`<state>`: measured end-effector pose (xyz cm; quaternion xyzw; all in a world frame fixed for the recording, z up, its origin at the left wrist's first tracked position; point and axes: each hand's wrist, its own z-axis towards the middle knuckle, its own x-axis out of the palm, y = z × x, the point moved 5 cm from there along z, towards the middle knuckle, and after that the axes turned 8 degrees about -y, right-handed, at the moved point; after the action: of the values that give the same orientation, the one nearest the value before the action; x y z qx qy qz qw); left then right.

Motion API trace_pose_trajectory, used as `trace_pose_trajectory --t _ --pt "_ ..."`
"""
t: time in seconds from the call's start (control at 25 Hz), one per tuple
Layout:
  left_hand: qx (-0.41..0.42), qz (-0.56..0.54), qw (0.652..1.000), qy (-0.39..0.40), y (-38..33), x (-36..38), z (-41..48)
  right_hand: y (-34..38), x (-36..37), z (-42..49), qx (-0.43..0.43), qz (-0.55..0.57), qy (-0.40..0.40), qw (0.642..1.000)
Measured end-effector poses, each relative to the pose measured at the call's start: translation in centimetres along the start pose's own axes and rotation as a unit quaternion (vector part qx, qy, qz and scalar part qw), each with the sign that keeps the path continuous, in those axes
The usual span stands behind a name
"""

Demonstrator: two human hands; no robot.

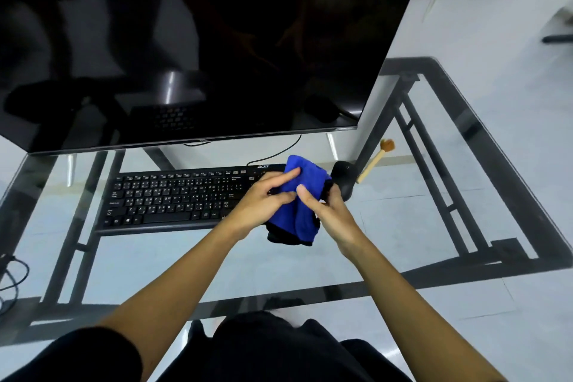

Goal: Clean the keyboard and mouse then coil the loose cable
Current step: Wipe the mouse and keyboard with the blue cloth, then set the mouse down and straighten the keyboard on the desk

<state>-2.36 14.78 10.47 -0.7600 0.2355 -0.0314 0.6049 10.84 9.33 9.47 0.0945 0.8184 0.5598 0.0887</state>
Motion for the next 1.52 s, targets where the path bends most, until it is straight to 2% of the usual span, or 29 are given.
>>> trace_pose_trajectory --t 0.12,0.28,0.36,0.48,0.64,0.8,0.88,1.0,1.04,1.16,1.2,1.28,1.36,1.44,1.52 --pt "0.026 -0.035 0.999 -0.002 -1.0 2.4 -0.2 -0.2 -3.9 -0.2 -0.004 0.015 -0.054 0.998" --pt "0.039 -0.053 0.995 0.070 -2.5 8.1 0.3 -0.4 -11.2 -1.2 0.006 0.064 -0.142 0.988" --pt "0.041 -0.042 0.994 0.092 -2.9 11.4 0.8 -0.2 -14.5 -1.6 -0.011 0.029 -0.184 0.982" --pt "0.023 -0.033 0.992 0.118 -3.1 16.2 1.7 0.4 -18.9 -1.1 -0.031 -0.090 -0.230 0.968" --pt "-0.013 -0.009 0.992 0.128 -2.2 20.9 3.2 0.1 -23.0 1.1 -0.015 -0.186 -0.244 0.952" --pt "-0.039 0.012 0.991 0.126 -1.5 22.9 4.9 -0.4 -24.7 4.1 -0.008 -0.250 -0.211 0.945" --pt "-0.033 0.044 0.991 0.121 -1.3 23.8 5.6 -0.8 -25.3 5.5 0.001 -0.266 -0.204 0.942" --pt "-0.003 0.146 0.984 0.102 -1.0 24.7 7.2 -2.4 -25.6 7.1 0.024 -0.275 -0.218 0.936" --pt "0.007 0.187 0.977 0.102 -0.8 24.8 7.6 -3.2 -25.4 7.3 0.041 -0.299 -0.229 0.925" --pt "0.033 0.273 0.955 0.112 -0.7 24.9 8.2 -4.9 -25.0 7.8 0.088 -0.451 -0.236 0.856" --pt "0.044 0.296 0.947 0.116 -1.0 24.8 8.6 -5.1 -24.7 7.8 0.083 -0.484 -0.226 0.841" --pt "0.098 0.343 0.928 0.106 -2.0 23.9 9.7 -5.3 -24.3 7.7 0.067 -0.496 -0.231 0.834" --pt "0.158 0.343 0.925 0.047 -3.7 22.2 11.5 -4.9 -23.8 6.8 0.040 -0.474 -0.285 0.832" --pt "0.177 0.362 0.915 0.001 -4.4 20.7 13.3 -4.1 -22.8 5.3 -0.012 -0.471 -0.323 0.821" --pt "0.165 0.445 0.880 0.010 -4.2 20.5 14.1 -4.2 -21.2 4.2 -0.062 -0.532 -0.283 0.796"
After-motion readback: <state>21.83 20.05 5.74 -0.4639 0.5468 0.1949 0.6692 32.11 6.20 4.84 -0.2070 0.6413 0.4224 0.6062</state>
